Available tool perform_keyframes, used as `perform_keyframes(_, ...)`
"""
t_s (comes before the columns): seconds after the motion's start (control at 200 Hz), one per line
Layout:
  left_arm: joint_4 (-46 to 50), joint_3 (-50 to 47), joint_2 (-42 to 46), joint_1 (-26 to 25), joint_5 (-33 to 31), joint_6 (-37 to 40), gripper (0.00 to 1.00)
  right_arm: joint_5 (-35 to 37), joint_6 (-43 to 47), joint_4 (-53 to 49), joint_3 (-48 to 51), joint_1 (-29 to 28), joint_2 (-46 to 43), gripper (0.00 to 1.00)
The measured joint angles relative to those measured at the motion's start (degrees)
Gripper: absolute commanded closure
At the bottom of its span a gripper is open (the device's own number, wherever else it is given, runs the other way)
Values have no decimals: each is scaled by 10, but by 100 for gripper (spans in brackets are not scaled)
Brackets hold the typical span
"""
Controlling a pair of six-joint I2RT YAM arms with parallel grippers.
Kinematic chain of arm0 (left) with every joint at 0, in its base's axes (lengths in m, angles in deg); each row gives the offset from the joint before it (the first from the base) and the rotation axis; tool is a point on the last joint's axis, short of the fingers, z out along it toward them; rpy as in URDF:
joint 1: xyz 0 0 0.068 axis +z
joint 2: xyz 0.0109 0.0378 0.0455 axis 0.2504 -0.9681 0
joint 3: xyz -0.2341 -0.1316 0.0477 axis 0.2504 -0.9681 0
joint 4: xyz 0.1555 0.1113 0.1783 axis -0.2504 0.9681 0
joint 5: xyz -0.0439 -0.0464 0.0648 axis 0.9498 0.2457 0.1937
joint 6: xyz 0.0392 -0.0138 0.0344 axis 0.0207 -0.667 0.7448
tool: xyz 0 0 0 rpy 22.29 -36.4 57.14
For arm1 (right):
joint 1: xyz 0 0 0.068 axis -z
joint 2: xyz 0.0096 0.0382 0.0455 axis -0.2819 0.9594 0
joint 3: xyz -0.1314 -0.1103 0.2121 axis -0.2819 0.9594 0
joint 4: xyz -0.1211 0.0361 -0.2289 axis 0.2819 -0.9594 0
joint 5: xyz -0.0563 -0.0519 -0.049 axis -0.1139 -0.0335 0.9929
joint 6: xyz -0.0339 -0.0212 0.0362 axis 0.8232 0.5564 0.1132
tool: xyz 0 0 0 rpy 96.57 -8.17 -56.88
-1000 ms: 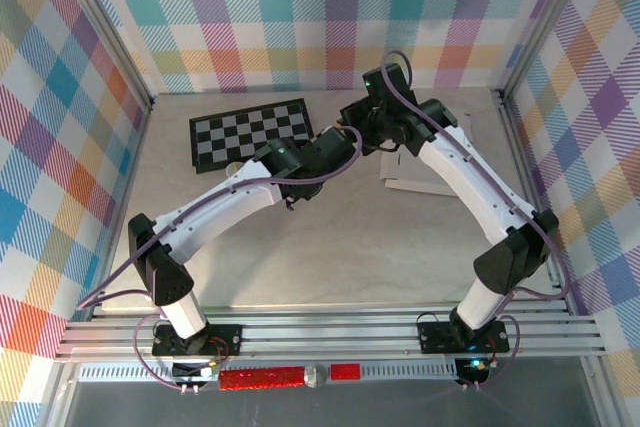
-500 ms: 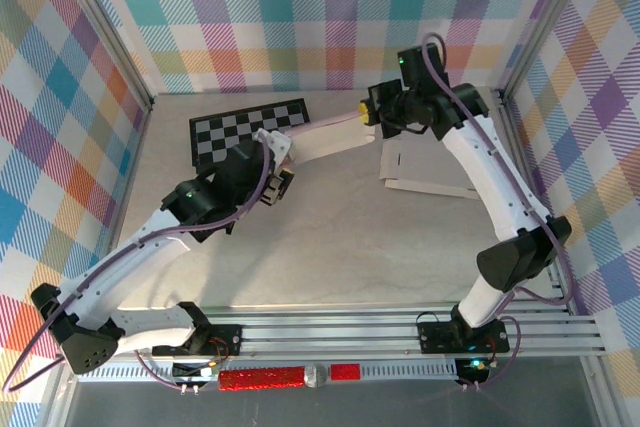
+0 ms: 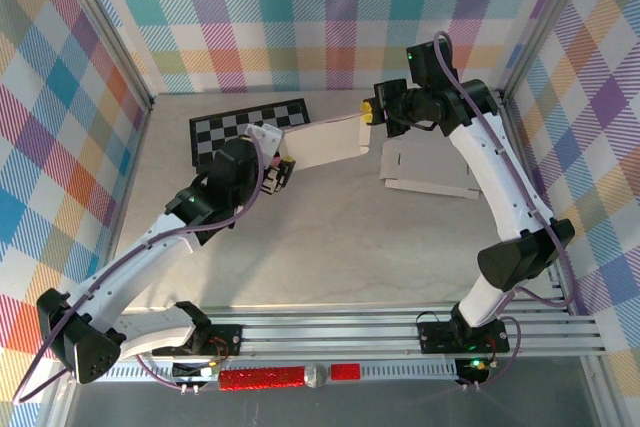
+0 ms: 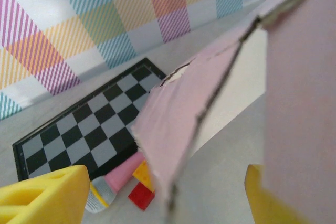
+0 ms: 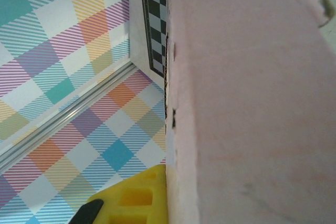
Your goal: Fold the paper box
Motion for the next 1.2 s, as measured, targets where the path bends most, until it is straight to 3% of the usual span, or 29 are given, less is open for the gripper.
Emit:
perform_keyframes(0.44,-69,-41,45,39,75,19,26,-21,-3,-1,10,17,0,100)
perform_keyframes(0.58,-79,-45,44,43,97,26,32,-30,-3,-1,15,18,0,100)
perform_keyframes(0.715,-83,-43,28,46,113,34,45,-36,-3,-1,21,18,0,100)
perform_keyframes(0.915,-82,-37,-4,46,136,46,77,-41,-6,0,26,18,0,100)
perform_keyframes(1.105,-78,-30,-9,47,146,46,100,-48,-15,6,47,24,-4,100)
perform_keyframes(1.2,-75,-29,-9,49,151,50,100,-51,-16,9,51,25,-4,100)
